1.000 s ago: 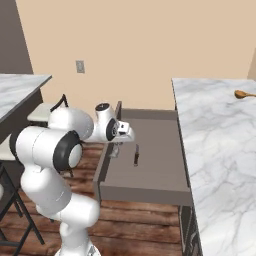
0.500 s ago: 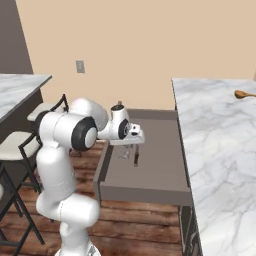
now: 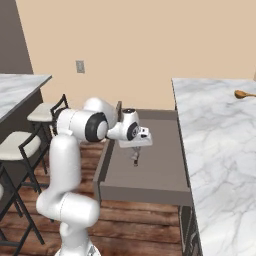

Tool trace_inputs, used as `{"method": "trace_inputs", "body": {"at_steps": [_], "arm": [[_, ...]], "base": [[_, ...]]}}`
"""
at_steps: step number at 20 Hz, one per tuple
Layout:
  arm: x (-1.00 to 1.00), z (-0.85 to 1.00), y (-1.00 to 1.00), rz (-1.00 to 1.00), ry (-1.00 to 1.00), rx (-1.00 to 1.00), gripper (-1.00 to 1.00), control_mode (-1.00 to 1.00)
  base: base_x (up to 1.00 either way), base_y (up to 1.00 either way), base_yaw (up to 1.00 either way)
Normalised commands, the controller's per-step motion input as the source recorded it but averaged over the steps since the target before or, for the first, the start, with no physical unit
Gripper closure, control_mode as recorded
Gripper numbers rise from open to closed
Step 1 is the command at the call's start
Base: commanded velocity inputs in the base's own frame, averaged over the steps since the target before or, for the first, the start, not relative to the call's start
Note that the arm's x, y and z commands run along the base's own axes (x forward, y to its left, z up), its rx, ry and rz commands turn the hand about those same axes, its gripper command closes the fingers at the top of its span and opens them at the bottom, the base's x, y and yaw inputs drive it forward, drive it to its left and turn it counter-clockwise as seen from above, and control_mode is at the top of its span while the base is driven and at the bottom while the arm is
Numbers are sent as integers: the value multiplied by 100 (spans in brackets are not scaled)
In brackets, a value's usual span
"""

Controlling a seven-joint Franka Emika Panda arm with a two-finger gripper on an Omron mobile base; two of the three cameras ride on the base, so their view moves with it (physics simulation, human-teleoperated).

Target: Pick up the metallic utensils from the counter and place them in the open drawer. Make sure not to pick up any wooden utensils.

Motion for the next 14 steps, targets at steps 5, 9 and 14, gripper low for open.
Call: {"method": "trace_inputs", "body": {"at_steps": [5,9,14], "arm": [[30,-45,-8,4,0,3,100,-100],[29,-52,-7,3,0,2,100,-100],[41,-67,0,0,6,1,100,-100]], "base": [[0,0,0],[0,0,0],[0,0,0]]}}
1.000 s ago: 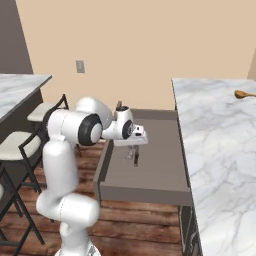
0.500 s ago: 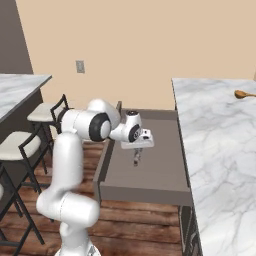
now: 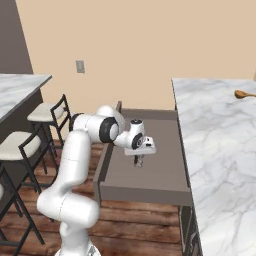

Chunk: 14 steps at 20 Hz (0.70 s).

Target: Pick up the metallic utensils from the counter and place them in the open drawer. Make sure not to pick up any wooden utensils.

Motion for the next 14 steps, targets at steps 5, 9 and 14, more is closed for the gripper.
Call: {"method": "trace_inputs", "body": {"at_steps": [5,9,14], "arm": [[47,-64,0,0,6,1,100,-100],[42,-53,0,0,6,5,100,-100],[18,-45,0,0,5,8,100,-100]], "base": [[0,0,0],[0,0,0],[0,0,0]]}}
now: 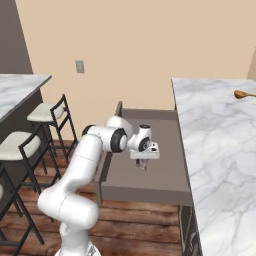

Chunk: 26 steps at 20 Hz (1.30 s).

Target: Pick up the metallic utensils from the counter and place them in the open drawer. Make sure not to pick up any wooden utensils.

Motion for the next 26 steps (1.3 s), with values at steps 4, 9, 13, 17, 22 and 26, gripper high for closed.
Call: {"method": "trace_inputs", "body": {"at_steps": [4,9,13,17,22,26], "arm": [[17,-55,5,0,5,7,-100,-100],[-14,-46,59,0,0,-1,-100,-100],[-24,-7,44,0,0,-4,-100,-100],[-1,26,12,-8,12,0,-100,-100],[-45,81,0,-15,0,0,-100,-100],[-63,79,0,-9,-10,0,-100,-100]], "base": [[0,0,0],[0,0,0],[0,0,0],[0,0,0],[0,0,0],[0,0,0]]}}
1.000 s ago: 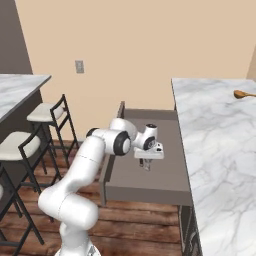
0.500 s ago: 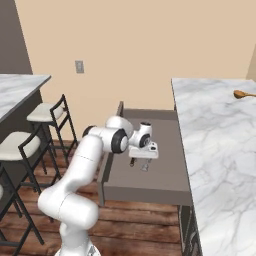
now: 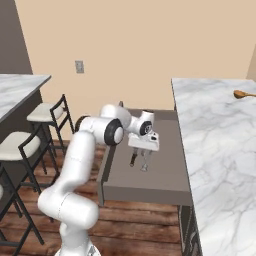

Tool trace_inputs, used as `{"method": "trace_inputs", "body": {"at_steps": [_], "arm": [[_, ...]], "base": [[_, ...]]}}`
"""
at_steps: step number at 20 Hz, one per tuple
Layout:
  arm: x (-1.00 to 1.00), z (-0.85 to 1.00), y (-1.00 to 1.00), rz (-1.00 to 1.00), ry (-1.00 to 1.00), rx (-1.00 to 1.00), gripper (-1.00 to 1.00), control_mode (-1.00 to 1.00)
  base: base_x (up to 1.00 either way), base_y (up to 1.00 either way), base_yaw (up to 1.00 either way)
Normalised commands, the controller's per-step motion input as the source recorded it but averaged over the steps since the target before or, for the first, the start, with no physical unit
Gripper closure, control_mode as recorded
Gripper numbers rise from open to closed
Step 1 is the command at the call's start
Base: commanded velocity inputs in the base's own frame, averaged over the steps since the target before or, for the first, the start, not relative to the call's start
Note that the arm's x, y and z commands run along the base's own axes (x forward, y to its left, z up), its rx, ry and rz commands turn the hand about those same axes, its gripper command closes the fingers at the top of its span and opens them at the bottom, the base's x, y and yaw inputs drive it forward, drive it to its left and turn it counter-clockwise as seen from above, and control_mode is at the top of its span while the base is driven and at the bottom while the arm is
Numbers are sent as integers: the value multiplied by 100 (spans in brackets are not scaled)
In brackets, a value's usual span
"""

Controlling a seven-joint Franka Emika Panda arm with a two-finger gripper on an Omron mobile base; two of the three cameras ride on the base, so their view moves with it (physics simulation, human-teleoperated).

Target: Pick up the metallic utensils from the counter and place them in the open drawer. Make sure not to pick up any wooden utensils.

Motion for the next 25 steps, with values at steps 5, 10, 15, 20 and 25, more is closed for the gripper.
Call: {"method": "trace_inputs", "body": {"at_steps": [5,10,15,20,25], "arm": [[-77,77,6,-8,-14,0,-100,-100],[-81,95,8,-8,-25,0,-100,-100],[-75,90,17,-10,-27,0,-100,-100],[-70,99,19,-13,-10,-2,-100,-100],[-69,98,14,-10,0,-4,-100,-100]], "base": [[0,0,0],[0,0,0],[0,0,0],[0,0,0],[0,0,0]]}}
